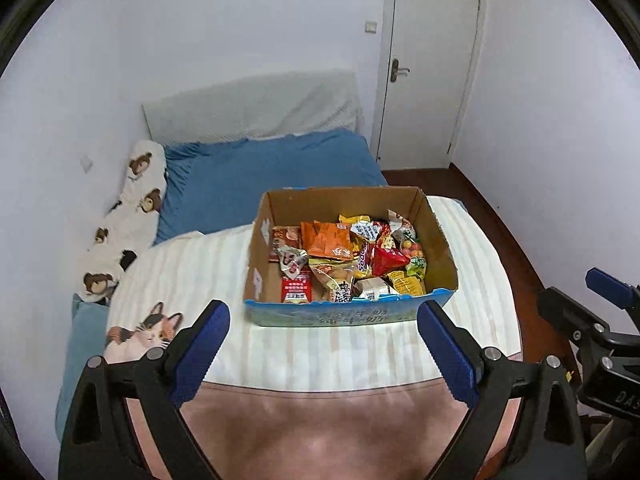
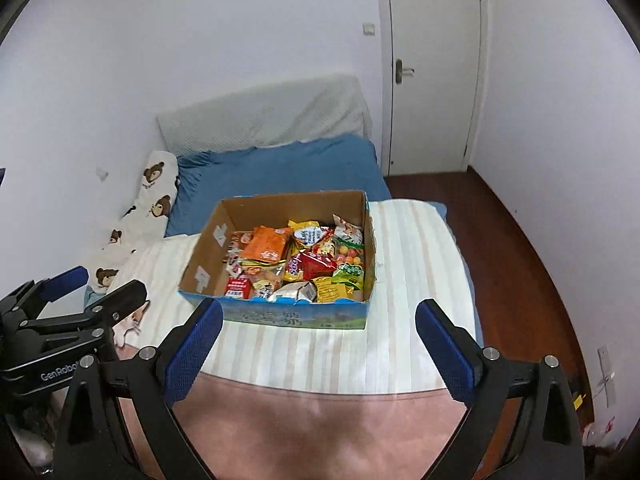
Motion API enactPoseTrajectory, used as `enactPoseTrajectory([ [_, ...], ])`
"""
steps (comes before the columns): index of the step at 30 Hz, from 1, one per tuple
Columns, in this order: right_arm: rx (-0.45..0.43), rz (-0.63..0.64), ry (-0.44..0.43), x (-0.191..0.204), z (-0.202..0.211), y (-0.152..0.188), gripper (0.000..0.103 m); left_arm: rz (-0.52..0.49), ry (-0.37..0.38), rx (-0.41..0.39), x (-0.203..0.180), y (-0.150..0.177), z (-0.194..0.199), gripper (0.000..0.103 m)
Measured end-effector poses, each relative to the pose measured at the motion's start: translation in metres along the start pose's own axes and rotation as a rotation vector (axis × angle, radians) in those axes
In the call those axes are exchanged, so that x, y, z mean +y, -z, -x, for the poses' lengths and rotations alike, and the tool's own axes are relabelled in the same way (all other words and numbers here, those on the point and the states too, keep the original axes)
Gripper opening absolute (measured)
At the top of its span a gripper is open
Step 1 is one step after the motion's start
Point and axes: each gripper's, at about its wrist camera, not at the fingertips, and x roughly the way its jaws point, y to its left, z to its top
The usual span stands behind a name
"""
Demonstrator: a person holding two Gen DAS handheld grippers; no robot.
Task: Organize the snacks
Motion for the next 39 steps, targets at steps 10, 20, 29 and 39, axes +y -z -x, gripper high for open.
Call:
enactPoseTrajectory([
  [10,-0.023,0.012,-0.014,0.007,0.050,0.023,0.100,-0.024,-0.001,-0.071,-0.007,0.018,0.050,0.096],
  [20,-0.041,0.016,0.002,0.007,0.052,0.024,0.100,0.002,0.000,-0.064,-0.003,0.023,0.049,0.096],
  [29,-0.053,0.004,0.051,0.002,0.020,0.010,0.102,0.034,-0.021,-0.074,0.007,0.016,0.023,0.103],
  [39,-0.003,-0.017,0.088,-0.004,-0.037,-0.009,0.102,0.039,-0.051,0.020,0.008,0.001,-0.036,0.103],
])
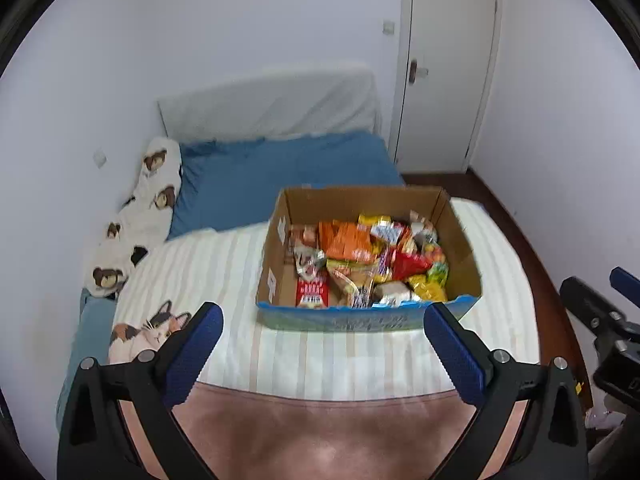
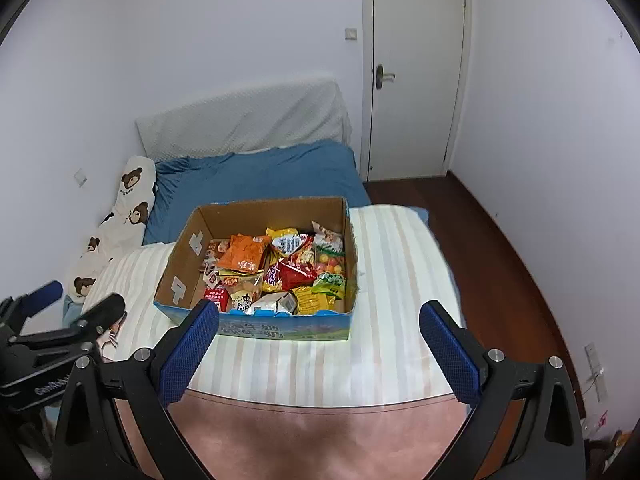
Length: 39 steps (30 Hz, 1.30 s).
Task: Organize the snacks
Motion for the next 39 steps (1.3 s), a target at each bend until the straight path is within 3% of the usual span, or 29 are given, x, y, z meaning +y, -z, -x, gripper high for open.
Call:
enactPoseTrajectory([
  [6,0.072,-0.018,0.004,-0.003,-0.043,-0.001,0.102,-0.010,-0.009,0.083,-0.003,-0.003,-0.034,0.103],
  [13,0.111,-0.037,0.021,-0.006,-0.072,-0.002,0.102,-0.018,-0.027,0.106,-0.004,-0.007,-0.054,0.103],
  [39,0.127,-0.032,0.039,-0.004,-0.080,-0.004,0.102,0.002,-0.026,0.104,-0.001,-0.012,-0.066,0.103],
])
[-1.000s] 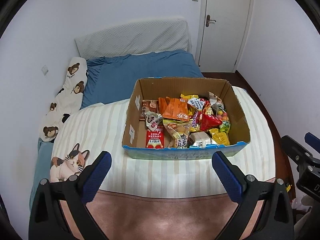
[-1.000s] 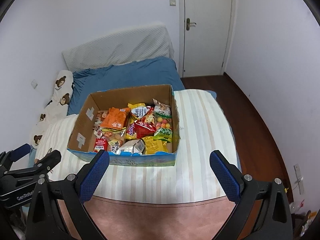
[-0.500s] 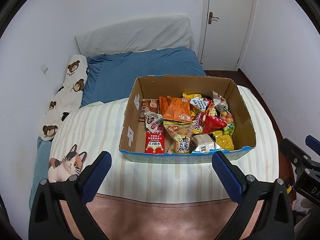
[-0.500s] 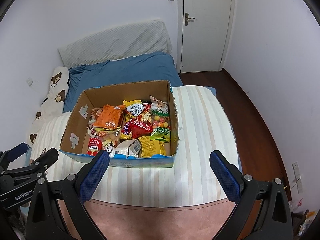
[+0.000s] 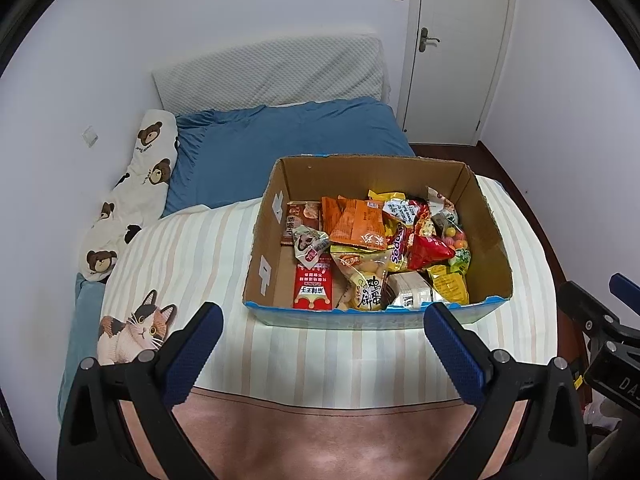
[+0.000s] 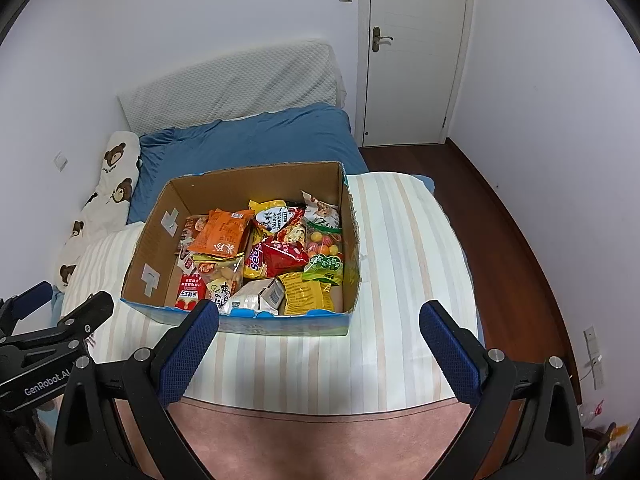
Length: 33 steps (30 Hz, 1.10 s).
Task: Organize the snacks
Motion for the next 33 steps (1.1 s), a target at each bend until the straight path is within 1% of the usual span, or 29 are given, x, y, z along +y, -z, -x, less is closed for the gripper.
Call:
enactPoseTrajectory([
  [12,-0.006,0.015,-0.004,0.002,0.004,-0.001,0.102,0.004,0.002,-0.003,0.001,0.001,0.002,0.103],
  [33,-0.022,0.016,-0.021,0.001,0.013,-0.008,0.102,0.019,0.007,-0.034,-0.002,-0.003,0.021,0.103],
])
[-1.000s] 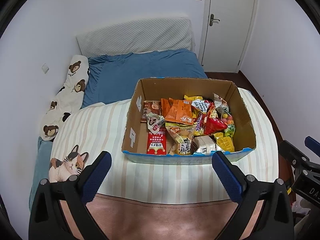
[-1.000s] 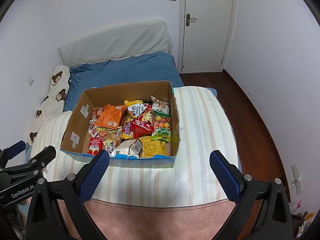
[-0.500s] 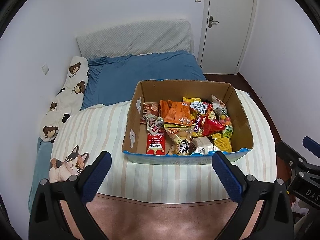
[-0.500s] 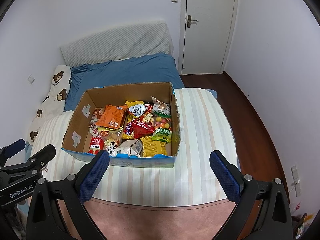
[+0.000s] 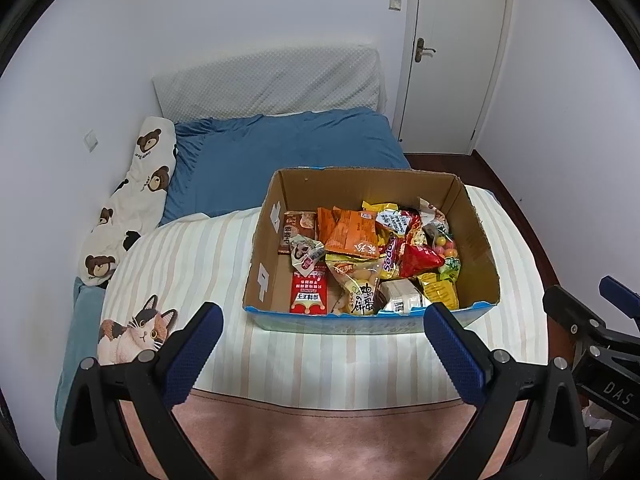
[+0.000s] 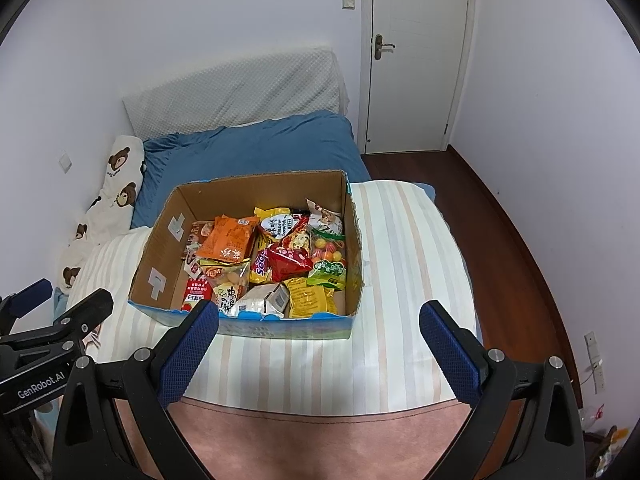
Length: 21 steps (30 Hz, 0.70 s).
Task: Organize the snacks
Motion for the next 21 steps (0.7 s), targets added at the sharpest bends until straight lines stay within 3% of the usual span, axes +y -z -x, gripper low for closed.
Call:
enactPoseTrajectory([
  [21,-0.007,-0.014,-0.016,-0.0004,0.0007,0.0001,0.102,-0.005,-0.004,-0.020,-0.0038,-0.0026,0.0024,0.103],
])
